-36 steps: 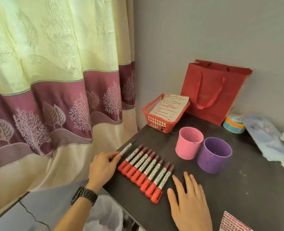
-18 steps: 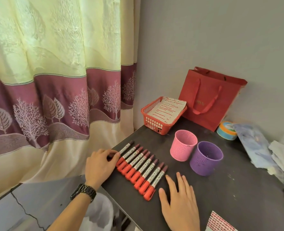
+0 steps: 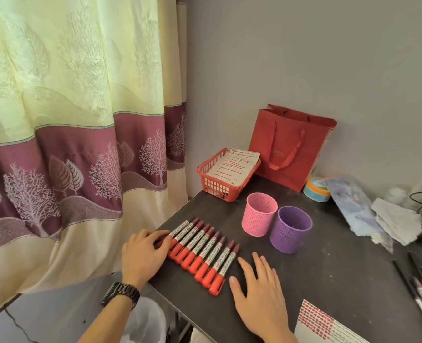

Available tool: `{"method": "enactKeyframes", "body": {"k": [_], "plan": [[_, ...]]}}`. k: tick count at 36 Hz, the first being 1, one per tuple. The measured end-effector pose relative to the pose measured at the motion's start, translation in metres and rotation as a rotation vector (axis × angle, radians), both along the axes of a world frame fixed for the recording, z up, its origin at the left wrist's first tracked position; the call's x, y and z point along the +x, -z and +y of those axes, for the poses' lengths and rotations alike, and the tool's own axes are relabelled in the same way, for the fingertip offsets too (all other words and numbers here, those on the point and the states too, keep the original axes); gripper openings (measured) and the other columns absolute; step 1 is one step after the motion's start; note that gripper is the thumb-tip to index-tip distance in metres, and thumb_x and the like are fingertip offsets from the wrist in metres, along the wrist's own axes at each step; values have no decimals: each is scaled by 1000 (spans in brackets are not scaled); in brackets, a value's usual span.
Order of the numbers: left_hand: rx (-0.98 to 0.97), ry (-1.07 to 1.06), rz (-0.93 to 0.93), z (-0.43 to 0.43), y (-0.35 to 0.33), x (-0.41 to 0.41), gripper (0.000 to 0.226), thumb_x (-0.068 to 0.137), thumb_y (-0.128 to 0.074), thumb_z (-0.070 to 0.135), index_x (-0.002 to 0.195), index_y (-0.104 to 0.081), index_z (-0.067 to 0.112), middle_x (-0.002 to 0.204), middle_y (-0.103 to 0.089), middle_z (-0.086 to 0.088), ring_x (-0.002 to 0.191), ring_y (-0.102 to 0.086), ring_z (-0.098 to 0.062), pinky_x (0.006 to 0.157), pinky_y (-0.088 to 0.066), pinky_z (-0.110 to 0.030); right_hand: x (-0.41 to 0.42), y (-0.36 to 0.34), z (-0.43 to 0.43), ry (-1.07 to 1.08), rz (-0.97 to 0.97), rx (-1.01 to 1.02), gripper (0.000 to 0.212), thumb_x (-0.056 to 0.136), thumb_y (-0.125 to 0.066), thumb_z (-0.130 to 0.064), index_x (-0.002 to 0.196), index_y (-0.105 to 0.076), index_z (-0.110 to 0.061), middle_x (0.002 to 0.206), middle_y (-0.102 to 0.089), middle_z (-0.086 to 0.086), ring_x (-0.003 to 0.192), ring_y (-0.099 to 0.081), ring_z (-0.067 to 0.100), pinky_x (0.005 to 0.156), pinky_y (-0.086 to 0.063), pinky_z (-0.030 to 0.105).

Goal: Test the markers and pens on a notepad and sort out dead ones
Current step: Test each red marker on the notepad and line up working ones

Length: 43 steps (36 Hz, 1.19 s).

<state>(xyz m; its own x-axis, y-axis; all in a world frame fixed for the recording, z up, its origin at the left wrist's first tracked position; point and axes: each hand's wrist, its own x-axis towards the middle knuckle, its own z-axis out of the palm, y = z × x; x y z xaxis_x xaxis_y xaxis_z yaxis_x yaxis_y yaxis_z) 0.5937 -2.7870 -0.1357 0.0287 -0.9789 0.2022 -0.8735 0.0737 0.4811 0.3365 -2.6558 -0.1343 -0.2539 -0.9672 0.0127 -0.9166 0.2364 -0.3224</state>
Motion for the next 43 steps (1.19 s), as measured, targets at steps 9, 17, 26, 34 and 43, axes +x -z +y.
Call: {"method": "enactKeyframes", "body": {"k": [9, 17, 26, 34, 43], "plan": [[-12, 51, 29, 0, -2, -1, 38, 92, -42, 67, 120, -60, 48, 113, -61, 11, 107, -51, -14, 92, -40, -38, -3, 4, -2, 22, 0, -7, 66, 96, -23, -69, 157, -20, -44, 171, -2, -8, 157, 2, 13, 121, 6, 34], [-19, 71, -39, 0, -2, -5, 35, 95, -48, 60, 125, -63, 50, 90, -49, 14, 90, -46, -12, 85, -43, -39, -5, 8, 0, 12, -23, -21, 67, 96, -21, -68, 158, -18, -42, 171, 1, -7, 156, 6, 13, 121, 9, 34], [-26, 68, -30, 6, -9, -9, 38, 99, -45, 53, 128, -66, 39, 88, -48, 13, 91, -48, -13, 86, -44, -39, -4, 11, 4, 19, -44, -77, 63, 97, -26, -65, 156, -25, -42, 171, -5, -6, 156, 1, 13, 121, 8, 32], [-24, 39, 29, 4, -10, -10, 29, 98, -50, 45, 121, -69, 41, 99, -56, 9, 97, -54, -15, 89, -48, -41, -4, 14, 0, 23, -58, -67, 66, 96, -26, -69, 156, -25, -42, 171, -5, -6, 157, 0, 14, 120, 7, 33], [-73, 41, 81, 1, -3, -9, 21, 96, -55, 44, 111, -71, 42, 94, -58, 10, 91, -53, -13, 83, -49, -40, -5, 13, 0, 21, -52, -48, 65, 97, -26, -68, 157, -23, -42, 171, -5, -5, 157, 1, 15, 119, 8, 34]]}}
